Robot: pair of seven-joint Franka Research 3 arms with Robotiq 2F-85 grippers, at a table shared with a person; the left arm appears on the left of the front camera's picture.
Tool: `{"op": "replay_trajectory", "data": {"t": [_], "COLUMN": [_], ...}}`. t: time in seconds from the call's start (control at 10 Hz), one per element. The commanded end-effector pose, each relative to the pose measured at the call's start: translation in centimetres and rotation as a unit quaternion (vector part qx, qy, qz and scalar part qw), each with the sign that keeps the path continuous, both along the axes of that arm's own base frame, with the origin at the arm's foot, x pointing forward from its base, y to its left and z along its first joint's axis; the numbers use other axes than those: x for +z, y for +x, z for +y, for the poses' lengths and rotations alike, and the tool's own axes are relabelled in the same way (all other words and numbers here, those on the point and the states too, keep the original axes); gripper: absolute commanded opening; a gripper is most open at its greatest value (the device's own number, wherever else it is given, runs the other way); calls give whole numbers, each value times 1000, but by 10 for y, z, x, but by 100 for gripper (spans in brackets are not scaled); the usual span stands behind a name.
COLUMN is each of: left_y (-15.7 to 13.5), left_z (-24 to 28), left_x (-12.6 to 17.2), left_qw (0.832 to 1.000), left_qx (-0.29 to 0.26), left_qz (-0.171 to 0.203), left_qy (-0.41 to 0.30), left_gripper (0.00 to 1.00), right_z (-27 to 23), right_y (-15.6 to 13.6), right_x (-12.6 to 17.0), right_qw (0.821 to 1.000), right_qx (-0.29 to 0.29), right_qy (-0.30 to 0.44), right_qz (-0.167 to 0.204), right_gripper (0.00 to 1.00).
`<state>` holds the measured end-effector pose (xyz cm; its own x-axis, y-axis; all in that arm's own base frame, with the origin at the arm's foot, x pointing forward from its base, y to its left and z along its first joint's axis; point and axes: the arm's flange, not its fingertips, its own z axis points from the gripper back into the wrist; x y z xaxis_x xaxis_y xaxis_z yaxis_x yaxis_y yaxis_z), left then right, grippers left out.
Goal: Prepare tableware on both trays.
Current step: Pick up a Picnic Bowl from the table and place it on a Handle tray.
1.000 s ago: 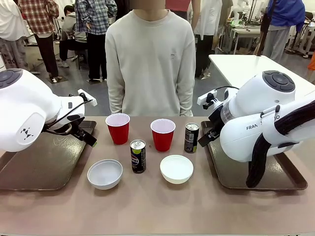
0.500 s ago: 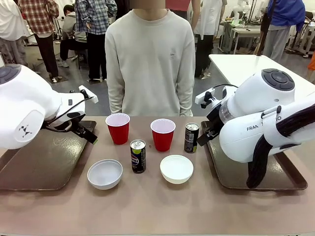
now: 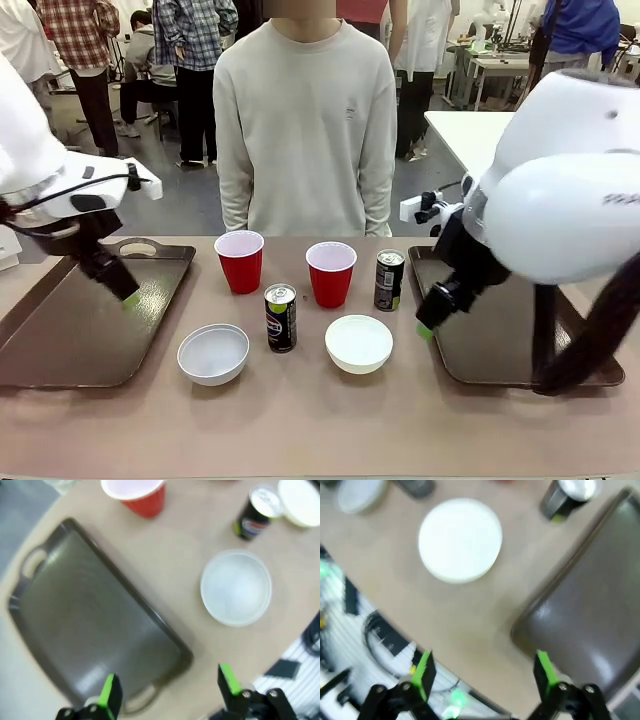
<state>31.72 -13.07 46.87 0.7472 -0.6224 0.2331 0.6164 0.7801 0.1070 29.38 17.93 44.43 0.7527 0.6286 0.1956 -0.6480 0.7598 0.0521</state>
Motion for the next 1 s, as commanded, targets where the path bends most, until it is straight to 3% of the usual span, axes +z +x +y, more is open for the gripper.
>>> {"op": "replay_trajectory", "data": {"t": [0.0, 0.1, 0.2, 0.3, 0.4, 0.5, 0.6, 0.8, 0.9], "left_y": [14, 14, -3, 10, 15, 8, 6, -1, -4], "left_z": [-7, -7, 1, 18, 45, 77, 106, 141, 155], "left_x": [-4, -4, 3, 2, 0, -2, -13, -31, -38], "left_qw": [999, 999, 1000, 994, 976, 947, 904, 858, 852], "left_qx": [-3, -3, 0, -3, 40, 67, 91, 118, 115], "left_qz": [-35, -35, 0, 11, 24, 12, 12, 58, 99], "left_qy": [-4, -4, 0, -111, -211, -313, -417, -496, -501], "left_gripper": [100, 100, 100, 100, 100, 100, 100, 100, 100], "right_z": [7, 7, -2, -14, -39, -83, -125, -169, -189], "right_y": [20, 20, -5, 11, 17, 15, 15, 10, 7], "right_x": [-9, -9, 6, 8, 10, 9, 1, -25, -37], "right_qw": [999, 999, 1000, 990, 975, 951, 928, 896, 883], "right_qx": [-2, -2, 1, 45, 48, 12, -32, -88, -121], "right_qy": [10, 10, 0, 127, 208, 299, 363, 422, 435], "right_qz": [-43, -43, -1, 43, 59, 76, 73, 109, 130], "right_gripper": [100, 100, 100, 100, 100, 100, 100, 100, 100]}}
